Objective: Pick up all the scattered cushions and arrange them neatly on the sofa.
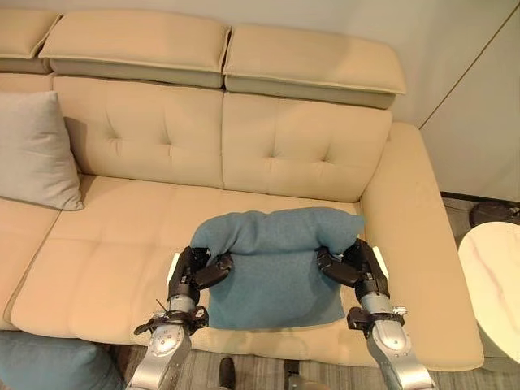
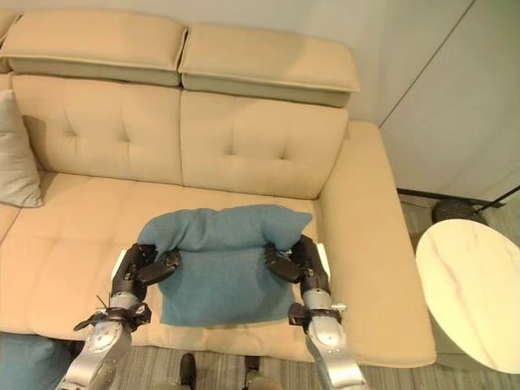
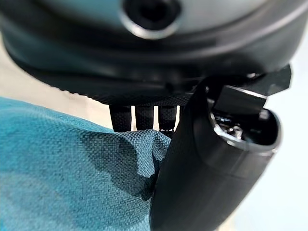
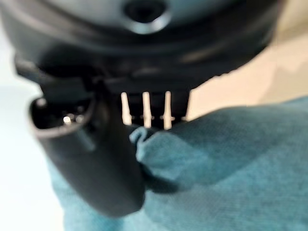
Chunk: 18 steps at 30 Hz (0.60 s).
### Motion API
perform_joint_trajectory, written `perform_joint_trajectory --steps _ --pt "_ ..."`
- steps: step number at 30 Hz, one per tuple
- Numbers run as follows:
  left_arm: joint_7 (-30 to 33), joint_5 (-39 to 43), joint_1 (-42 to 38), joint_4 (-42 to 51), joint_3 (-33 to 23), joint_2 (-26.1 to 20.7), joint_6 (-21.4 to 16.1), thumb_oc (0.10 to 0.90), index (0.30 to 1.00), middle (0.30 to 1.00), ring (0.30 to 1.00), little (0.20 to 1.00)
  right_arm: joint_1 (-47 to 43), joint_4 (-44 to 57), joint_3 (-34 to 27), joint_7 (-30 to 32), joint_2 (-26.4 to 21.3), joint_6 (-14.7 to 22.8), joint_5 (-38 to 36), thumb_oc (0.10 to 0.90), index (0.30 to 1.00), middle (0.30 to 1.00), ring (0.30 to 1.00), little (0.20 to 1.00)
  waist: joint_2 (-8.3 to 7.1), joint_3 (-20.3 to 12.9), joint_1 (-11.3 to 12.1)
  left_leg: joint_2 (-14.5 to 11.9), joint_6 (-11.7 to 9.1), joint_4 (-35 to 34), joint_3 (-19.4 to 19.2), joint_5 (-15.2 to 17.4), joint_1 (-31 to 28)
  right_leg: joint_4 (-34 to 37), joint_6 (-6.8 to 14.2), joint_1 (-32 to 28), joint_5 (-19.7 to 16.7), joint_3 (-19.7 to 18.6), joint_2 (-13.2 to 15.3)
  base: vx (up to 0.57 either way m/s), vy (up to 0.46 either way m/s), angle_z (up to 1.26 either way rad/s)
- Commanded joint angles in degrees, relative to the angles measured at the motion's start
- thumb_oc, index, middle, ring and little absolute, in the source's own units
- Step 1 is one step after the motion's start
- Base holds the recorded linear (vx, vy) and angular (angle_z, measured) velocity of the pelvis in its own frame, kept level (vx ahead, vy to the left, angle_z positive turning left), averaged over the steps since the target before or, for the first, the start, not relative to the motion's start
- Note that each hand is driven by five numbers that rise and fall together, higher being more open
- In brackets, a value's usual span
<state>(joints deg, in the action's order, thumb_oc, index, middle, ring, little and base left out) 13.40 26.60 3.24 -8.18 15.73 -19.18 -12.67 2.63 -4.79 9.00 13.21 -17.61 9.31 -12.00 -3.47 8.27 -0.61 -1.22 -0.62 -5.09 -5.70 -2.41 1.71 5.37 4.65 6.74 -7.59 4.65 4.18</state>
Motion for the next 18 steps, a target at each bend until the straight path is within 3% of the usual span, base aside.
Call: perform_joint_trajectory --steps 1,13,14,18 --pt "0.9 -4.7 -12.1 6.0 1.6 1.4 -7.5 0.400 0.300 0.300 0.300 0.300 -10.1 7.4 0.0 1.4 0.6 8.8 1.8 0.400 0.300 0.300 0.300 0.300 1.23 -6.1 0.6 1.6 -1.2 0.1 1.3 4.4 -0.1 -0.4 5.4 -4.2 5.3 1.6 0.3 0.00 0.000 0.00" --pt "9.2 -6.4 -33.0 -1.0 2.6 0.5 -9.6 0.400 0.300 0.300 0.300 0.300 -29.0 0.7 2.3 7.6 -2.3 8.8 3.0 0.400 0.300 0.300 0.300 0.300 3.18 -5.5 0.6 1.4 -2.8 0.1 1.9 3.9 1.0 -0.4 5.7 -4.0 6.3 2.4 0.3 -0.01 -0.005 0.09" --pt "10.4 -6.9 -37.6 -3.5 4.1 0.6 -10.0 0.400 0.300 0.300 0.300 0.300 -33.0 -0.9 3.1 9.3 -2.6 8.8 3.9 0.400 0.300 0.300 0.300 0.300 3.74 -4.7 0.4 1.6 -3.1 0.1 2.2 3.5 2.6 -0.4 5.8 -2.5 5.9 2.4 0.4 -0.09 0.008 0.07" --pt "12.6 -6.3 -44.0 -6.9 5.6 0.9 -11.8 0.400 0.300 0.300 0.300 0.300 -38.8 -4.2 4.7 12.0 -2.8 9.0 5.2 0.400 0.300 0.300 0.300 0.300 4.45 -3.3 -0.1 1.5 -3.5 0.1 2.3 2.4 6.4 -0.4 6.0 1.6 4.8 2.0 0.5 -0.15 0.014 0.11"
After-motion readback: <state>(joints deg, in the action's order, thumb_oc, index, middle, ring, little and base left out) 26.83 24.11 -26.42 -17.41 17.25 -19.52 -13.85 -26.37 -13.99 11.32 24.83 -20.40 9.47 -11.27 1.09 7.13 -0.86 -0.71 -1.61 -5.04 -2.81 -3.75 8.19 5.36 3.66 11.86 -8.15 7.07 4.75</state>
